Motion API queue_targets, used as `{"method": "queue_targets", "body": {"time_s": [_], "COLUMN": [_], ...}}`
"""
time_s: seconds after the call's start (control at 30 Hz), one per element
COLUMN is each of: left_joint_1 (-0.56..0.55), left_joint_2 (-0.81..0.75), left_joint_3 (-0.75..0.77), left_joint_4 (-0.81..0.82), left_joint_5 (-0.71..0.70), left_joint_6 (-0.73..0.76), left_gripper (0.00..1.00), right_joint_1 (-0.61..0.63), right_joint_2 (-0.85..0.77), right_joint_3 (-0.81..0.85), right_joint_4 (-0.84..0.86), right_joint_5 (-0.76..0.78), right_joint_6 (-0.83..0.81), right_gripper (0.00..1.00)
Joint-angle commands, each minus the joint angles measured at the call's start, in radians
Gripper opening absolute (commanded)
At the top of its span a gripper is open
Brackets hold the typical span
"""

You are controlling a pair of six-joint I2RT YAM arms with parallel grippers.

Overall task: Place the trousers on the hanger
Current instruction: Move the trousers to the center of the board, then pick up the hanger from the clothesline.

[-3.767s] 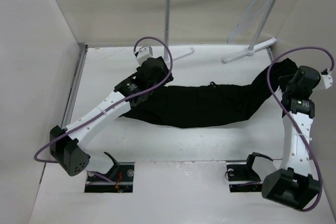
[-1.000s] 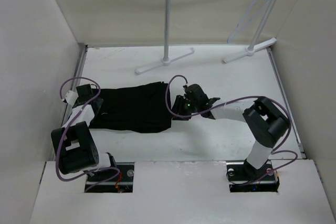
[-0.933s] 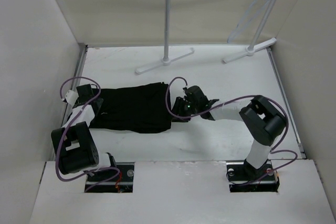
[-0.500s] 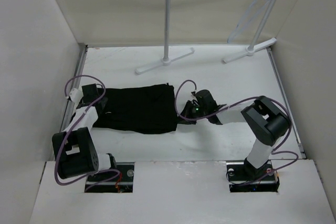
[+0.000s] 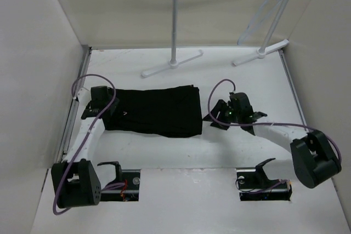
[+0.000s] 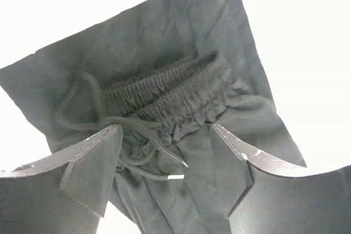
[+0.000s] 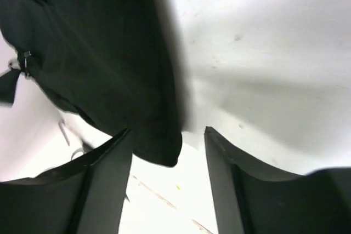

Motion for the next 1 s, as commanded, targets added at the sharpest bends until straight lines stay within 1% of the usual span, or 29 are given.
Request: {"method": "queue_targets", "body": {"time_s": [0.0, 0.07, 0.1, 0.13, 0.17, 0.2, 0.23, 0.27, 0.33, 0.4, 0.47, 0.6, 0.7, 0.77, 0.83, 0.87, 0.97], "left_joint_1": [0.012, -0.002, -0.014, -0.034, -0.06, -0.089, -0.12, -0.146, -0.171, -0.159, -0.114, -0.036, 0.004, 0.01, 0.007, -0.002, -0.047], "left_joint_2": [-0.11, -0.124, -0.124, -0.118, -0.107, -0.084, -0.049, -0.008, 0.078, 0.15, 0.201, 0.246, 0.254, 0.231, 0.179, 0.143, 0.054], "left_joint_3": [0.101, 0.14, 0.156, 0.165, 0.17, 0.174, 0.176, 0.179, 0.184, 0.171, 0.155, 0.11, 0.07, 0.052, 0.049, 0.061, 0.117], "left_joint_4": [-0.067, -0.081, -0.089, -0.09, -0.078, -0.061, -0.037, -0.008, 0.053, 0.116, 0.173, 0.219, 0.21, 0.207, 0.192, 0.174, 0.12], "left_joint_5": [-0.028, -0.028, -0.028, -0.031, -0.032, -0.034, -0.031, -0.026, -0.029, -0.026, -0.032, -0.028, -0.02, -0.002, 0.023, 0.029, 0.023], "left_joint_6": [0.005, 0.013, 0.01, 0.004, -0.001, -0.007, -0.01, -0.01, -0.001, -0.001, 0.002, -0.004, -0.007, -0.01, -0.014, -0.017, -0.011], "left_gripper": [0.63, 0.62, 0.61, 0.59, 0.58, 0.56, 0.55, 0.53, 0.52, 0.52, 0.52, 0.51, 0.51, 0.52, 0.52, 0.53, 0.55], "right_joint_1": [-0.028, -0.022, -0.017, -0.005, 0.016, 0.033, 0.046, 0.053, 0.057, 0.057, 0.057, 0.02, -0.014, -0.026, -0.026, -0.023, -0.02], "right_joint_2": [-0.102, -0.118, -0.106, -0.081, -0.045, -0.002, 0.046, 0.096, 0.192, 0.293, 0.38, 0.515, 0.556, 0.547, 0.517, 0.488, 0.378], "right_joint_3": [0.119, 0.204, 0.247, 0.288, 0.334, 0.381, 0.426, 0.464, 0.53, 0.596, 0.635, 0.647, 0.631, 0.62, 0.621, 0.621, 0.6], "right_joint_4": [-0.139, -0.194, -0.204, -0.201, -0.19, -0.181, -0.164, -0.129, -0.083, -0.031, -0.003, 0.005, 0.009, 0.016, 0.005, 0.0, -0.035], "right_joint_5": [0.083, 0.109, 0.111, 0.102, 0.096, 0.085, 0.08, 0.077, 0.061, 0.033, 0.018, 0.03, 0.042, 0.053, 0.053, 0.053, 0.039], "right_joint_6": [-0.091, -0.131, -0.151, -0.168, -0.18, -0.189, -0.196, -0.199, -0.183, -0.162, -0.144, -0.119, -0.085, -0.078, -0.082, -0.085, -0.087], "right_gripper": [0.61, 0.56, 0.48, 0.37, 0.27, 0.2, 0.15, 0.13, 0.11, 0.11, 0.11, 0.11, 0.11, 0.12, 0.16, 0.21, 0.47]}}
